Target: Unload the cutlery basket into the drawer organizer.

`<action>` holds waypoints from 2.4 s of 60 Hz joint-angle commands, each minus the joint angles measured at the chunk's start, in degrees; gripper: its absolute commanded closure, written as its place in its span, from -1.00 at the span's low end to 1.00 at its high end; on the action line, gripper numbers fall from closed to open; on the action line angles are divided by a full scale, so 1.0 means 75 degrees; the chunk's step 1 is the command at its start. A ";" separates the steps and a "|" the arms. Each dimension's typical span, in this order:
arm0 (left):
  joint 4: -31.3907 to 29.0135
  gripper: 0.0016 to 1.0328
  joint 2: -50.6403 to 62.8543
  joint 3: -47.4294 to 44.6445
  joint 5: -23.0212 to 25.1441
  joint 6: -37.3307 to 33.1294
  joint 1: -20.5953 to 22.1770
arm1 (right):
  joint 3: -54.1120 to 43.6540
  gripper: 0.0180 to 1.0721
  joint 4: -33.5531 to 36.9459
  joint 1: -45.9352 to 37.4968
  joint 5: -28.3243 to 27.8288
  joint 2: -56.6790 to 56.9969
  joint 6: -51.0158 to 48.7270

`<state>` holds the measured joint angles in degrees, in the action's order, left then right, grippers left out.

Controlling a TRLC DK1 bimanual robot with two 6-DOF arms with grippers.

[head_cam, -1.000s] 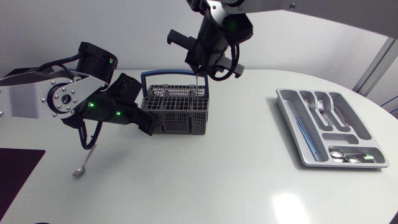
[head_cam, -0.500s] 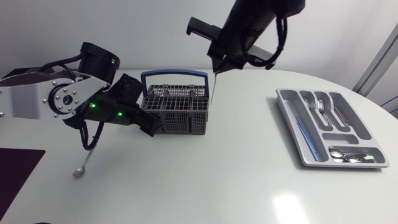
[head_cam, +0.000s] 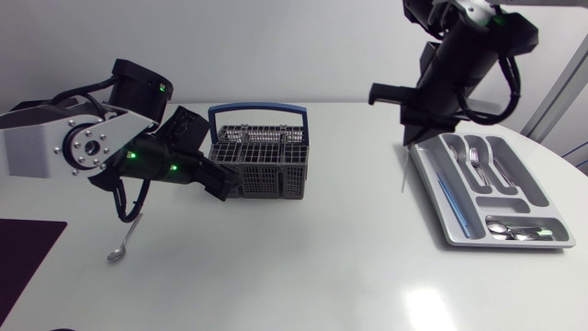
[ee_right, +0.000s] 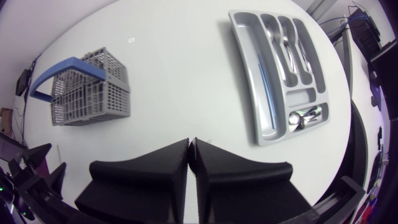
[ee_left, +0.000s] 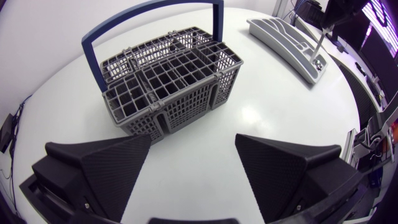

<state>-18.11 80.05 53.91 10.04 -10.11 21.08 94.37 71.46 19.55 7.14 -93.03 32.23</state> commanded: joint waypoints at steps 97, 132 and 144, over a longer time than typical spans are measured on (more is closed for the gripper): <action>-0.0375 -0.84 -0.0607 -0.0239 -0.0249 0.0317 0.0388 | -0.4297 0.86 -0.4829 -0.5876 0.1486 -0.0334 -0.6863; -0.0421 -0.84 -0.1029 -0.0543 -0.0296 0.0176 0.0119 | -0.5024 -0.91 -0.4056 -0.4845 0.0689 0.0299 -0.6336; -0.0421 -0.84 -0.1252 -0.0731 -0.0296 0.0129 -0.0104 | -0.4965 -0.91 -0.3880 -0.4482 0.0384 0.1143 -0.6031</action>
<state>-20.97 72.12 50.02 8.10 -8.84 21.17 57.54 41.04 -15.05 10.85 -87.77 -14.81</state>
